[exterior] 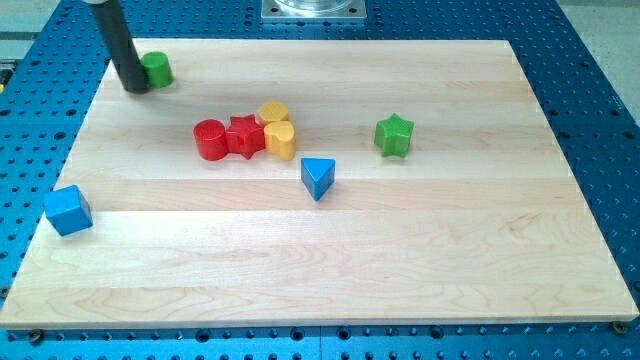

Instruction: Move the green star to the right of the green circle

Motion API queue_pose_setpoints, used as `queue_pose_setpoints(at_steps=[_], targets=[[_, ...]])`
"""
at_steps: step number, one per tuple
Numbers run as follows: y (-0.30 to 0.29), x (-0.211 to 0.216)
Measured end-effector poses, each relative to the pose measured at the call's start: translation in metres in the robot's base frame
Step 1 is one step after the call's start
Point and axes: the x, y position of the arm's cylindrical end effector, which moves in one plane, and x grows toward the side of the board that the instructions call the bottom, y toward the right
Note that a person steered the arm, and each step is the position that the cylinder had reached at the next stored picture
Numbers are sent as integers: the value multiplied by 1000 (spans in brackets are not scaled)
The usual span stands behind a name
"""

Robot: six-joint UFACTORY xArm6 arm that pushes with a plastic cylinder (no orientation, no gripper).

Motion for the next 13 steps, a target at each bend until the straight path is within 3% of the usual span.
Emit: queue_pose_setpoints(at_steps=[1,2,4,7,8,9,10,11,12,13], targets=[[4,28],[86,23],[184,13],[245,7],[294,29],[398,47],[373,115],[320,134],[309,135],[307,180]])
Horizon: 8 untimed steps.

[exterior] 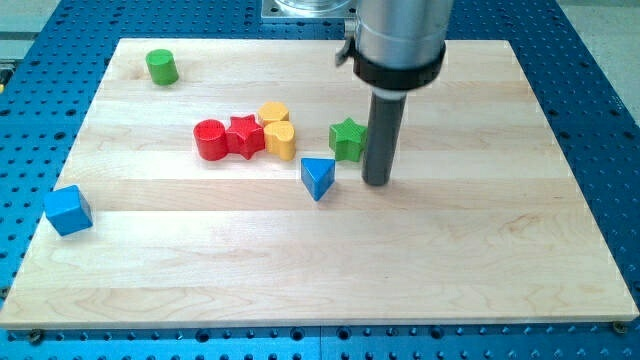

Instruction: Move the green star to the right of the green circle

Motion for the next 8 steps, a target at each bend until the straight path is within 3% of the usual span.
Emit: queue_pose_setpoints(at_steps=[2,3,4,7,8], targets=[[-1,-83],[5,-37],[-14,-34],[-109,-160],[-129,-159]])
